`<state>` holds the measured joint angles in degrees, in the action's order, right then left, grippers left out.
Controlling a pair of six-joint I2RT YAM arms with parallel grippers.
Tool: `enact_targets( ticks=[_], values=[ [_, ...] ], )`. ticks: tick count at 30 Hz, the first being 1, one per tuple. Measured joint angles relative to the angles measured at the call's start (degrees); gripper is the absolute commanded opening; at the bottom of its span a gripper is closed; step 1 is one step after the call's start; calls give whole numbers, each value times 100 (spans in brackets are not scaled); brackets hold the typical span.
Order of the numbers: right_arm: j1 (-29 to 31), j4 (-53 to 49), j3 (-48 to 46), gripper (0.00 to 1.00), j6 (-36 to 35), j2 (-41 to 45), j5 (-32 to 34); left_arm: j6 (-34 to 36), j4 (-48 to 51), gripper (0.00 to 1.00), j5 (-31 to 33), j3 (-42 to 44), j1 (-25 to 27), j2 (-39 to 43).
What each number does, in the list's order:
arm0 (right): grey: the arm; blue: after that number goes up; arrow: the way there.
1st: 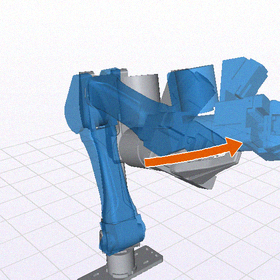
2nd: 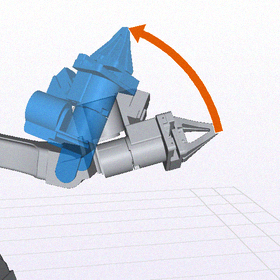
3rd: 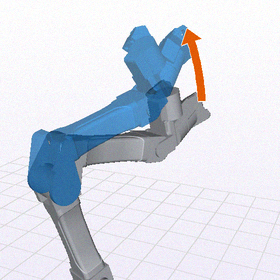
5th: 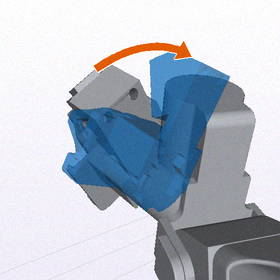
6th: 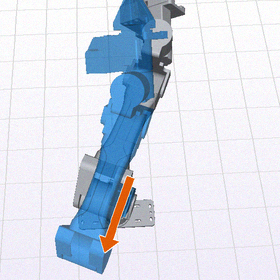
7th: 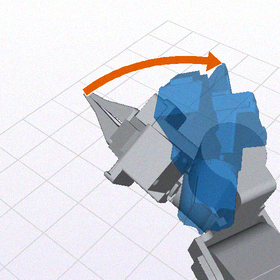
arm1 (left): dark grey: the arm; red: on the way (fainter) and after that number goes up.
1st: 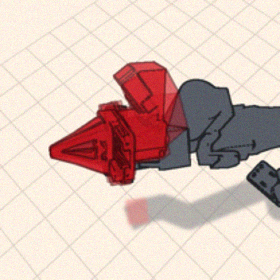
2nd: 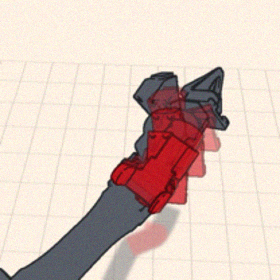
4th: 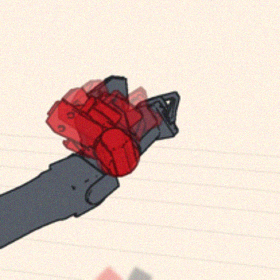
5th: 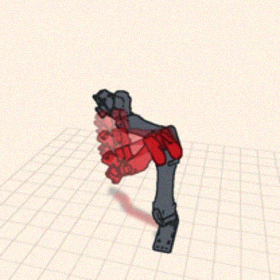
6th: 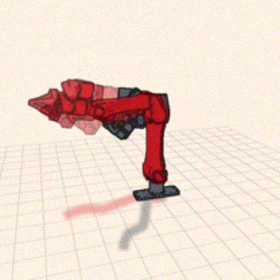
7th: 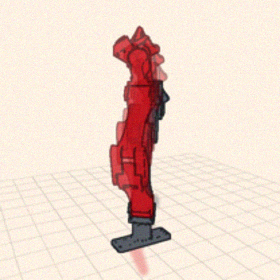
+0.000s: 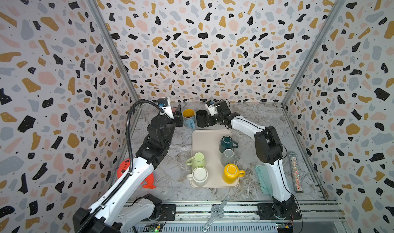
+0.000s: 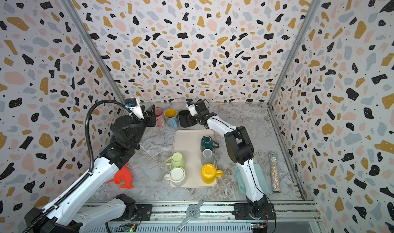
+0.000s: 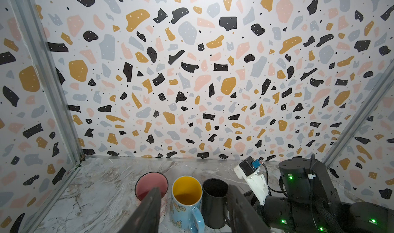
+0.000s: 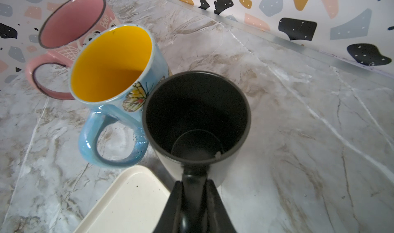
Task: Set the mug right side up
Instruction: 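Lower the black mug onto the table beside the blue mug with the right gripper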
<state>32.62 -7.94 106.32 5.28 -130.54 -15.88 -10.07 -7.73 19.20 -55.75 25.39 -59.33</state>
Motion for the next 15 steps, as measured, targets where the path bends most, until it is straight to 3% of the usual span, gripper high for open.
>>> enact_targets(
  ticks=[15],
  values=[
    [46,98,-258,13,68,114,13,0,52,51,37,0,0,144]
  ],
)
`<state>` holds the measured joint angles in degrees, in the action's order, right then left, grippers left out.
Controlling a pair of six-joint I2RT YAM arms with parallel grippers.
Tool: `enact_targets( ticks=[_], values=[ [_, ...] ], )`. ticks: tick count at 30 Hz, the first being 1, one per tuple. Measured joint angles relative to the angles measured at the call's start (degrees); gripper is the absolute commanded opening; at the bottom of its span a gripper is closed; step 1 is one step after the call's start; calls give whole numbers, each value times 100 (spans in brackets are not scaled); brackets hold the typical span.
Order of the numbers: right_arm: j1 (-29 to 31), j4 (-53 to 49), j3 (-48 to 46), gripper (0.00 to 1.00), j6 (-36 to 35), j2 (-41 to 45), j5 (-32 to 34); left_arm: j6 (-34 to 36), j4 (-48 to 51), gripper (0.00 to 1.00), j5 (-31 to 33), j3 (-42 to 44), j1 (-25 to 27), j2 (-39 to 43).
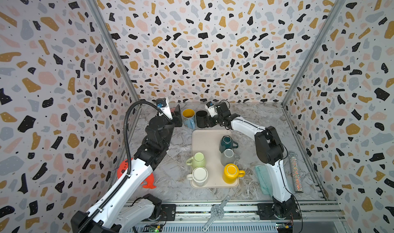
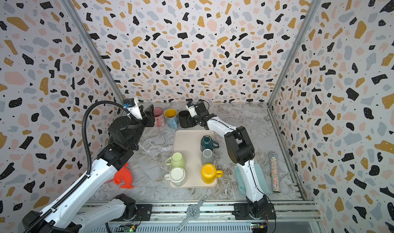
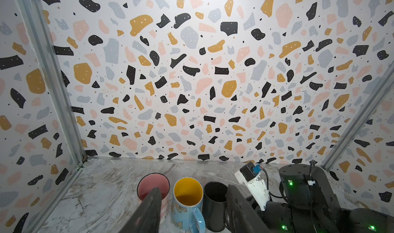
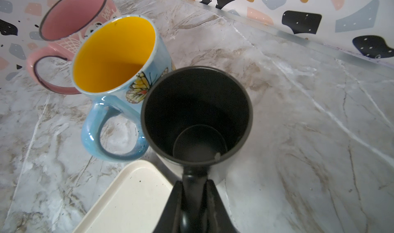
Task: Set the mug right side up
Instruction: 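Lower the black mug onto the table beside the blue mug with the right gripper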
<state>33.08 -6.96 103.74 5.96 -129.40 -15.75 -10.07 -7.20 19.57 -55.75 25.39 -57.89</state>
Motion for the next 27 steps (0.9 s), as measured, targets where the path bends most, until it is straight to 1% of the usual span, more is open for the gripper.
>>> enact_targets(
  ticks=[4,13,19,27],
  values=[
    [11,20,-127,17,28,55,-4,-2,0,51,0,0,0,15],
    [63,-17,-431,21,92,144,-76,-9,17,51,0,79,0,87],
    [142,-170,-570,34,197,195,-116,-24,22,51,2,109,0,140],
    [236,-254,-616,37,415,195,-170,-31,35,51,42,140,0,219]
  ],
)
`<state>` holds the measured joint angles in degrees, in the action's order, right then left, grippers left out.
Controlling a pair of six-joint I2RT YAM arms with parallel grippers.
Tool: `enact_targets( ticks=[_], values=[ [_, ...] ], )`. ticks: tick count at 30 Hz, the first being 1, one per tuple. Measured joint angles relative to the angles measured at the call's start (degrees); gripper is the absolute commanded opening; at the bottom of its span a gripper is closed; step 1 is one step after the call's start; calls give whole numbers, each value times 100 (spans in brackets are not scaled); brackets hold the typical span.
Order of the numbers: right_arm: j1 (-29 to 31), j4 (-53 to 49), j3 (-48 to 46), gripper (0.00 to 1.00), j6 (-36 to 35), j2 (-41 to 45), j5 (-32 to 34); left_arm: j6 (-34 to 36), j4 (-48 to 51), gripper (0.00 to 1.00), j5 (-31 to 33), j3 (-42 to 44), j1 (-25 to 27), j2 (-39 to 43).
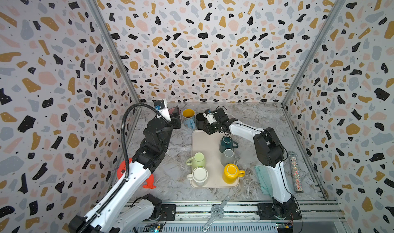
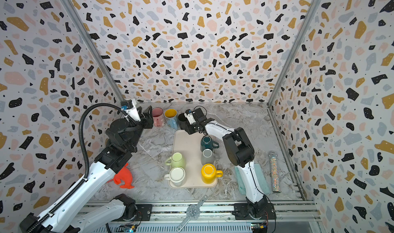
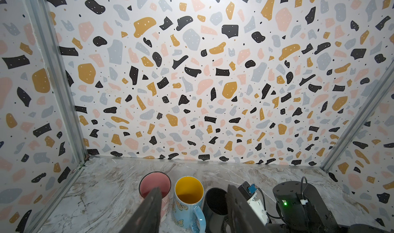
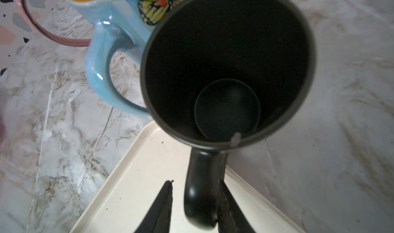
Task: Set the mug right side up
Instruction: 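Lower the black mug onto the table beside the blue mug with the right gripper, then open the right gripper and draw it back from the black mug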
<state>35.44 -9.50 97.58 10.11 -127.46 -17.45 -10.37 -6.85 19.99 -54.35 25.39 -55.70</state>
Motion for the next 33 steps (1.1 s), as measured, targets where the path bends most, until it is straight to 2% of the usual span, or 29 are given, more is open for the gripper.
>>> enact_targets(
  ticks=[13,24,33],
  values=[
    [15,7,33,37,415,0,-138,-35,0,51,13,13,0,48],
    [15,-44,616,36,671,-140,-61,-37,4,51,55,52,0,68],
    [-28,-181,334,53,669,-28,190,-37,4,51,57,63,0,68]
  ],
)
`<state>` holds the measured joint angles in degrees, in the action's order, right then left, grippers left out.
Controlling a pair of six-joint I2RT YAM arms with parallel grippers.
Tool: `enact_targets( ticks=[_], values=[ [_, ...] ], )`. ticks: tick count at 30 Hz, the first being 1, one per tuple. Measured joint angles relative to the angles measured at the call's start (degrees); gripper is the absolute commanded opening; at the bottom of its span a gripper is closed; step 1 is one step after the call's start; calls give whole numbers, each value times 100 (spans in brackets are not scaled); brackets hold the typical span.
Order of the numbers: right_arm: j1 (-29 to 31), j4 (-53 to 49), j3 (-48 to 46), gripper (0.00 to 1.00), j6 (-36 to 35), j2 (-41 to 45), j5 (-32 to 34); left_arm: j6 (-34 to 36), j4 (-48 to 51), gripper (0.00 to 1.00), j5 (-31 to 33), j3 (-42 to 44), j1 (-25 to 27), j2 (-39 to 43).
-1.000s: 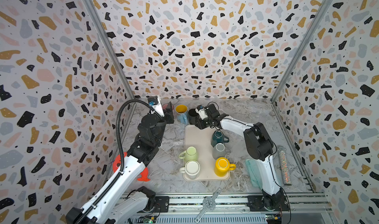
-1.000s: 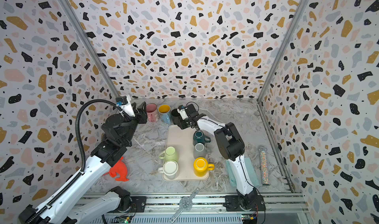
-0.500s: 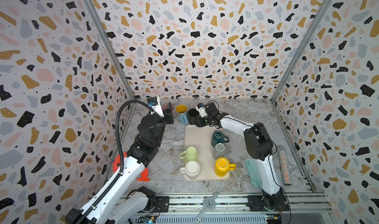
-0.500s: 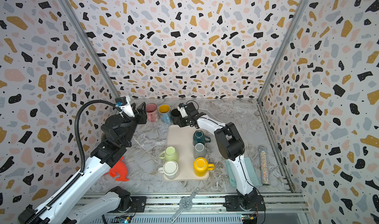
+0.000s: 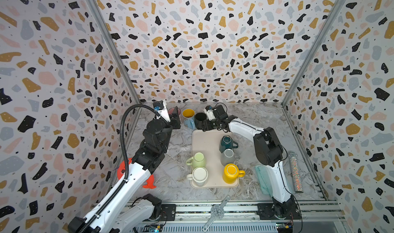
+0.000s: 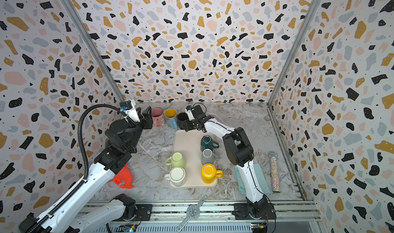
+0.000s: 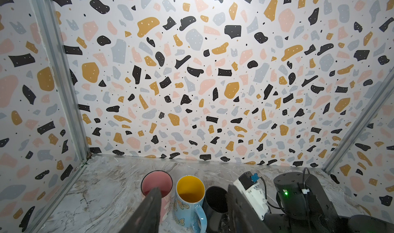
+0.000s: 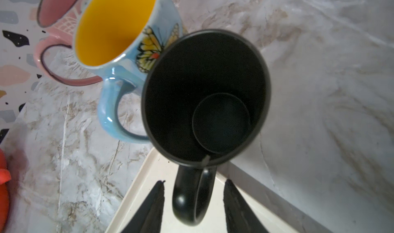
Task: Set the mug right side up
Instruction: 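Open the right gripper and draw it back from the black mug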
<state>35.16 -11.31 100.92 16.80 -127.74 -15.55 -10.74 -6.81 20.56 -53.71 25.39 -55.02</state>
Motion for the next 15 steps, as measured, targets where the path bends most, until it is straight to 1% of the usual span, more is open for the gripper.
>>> enact_targets(
  ticks=[4,7,10,13,15],
  values=[
    [-46,72,-782,56,9,584,101,2,0,51,11,0,0,2],
    [-120,157,-1425,57,37,1375,170,2,-2,51,66,9,0,7],
    [-249,376,-2000,57,142,2376,203,4,2,52,142,35,0,11],
    [-420,520,-2406,52,337,3320,170,2,13,52,203,63,0,13],
    [-555,531,-2553,46,525,3781,85,-7,24,52,258,66,-2,15]
  ],
)
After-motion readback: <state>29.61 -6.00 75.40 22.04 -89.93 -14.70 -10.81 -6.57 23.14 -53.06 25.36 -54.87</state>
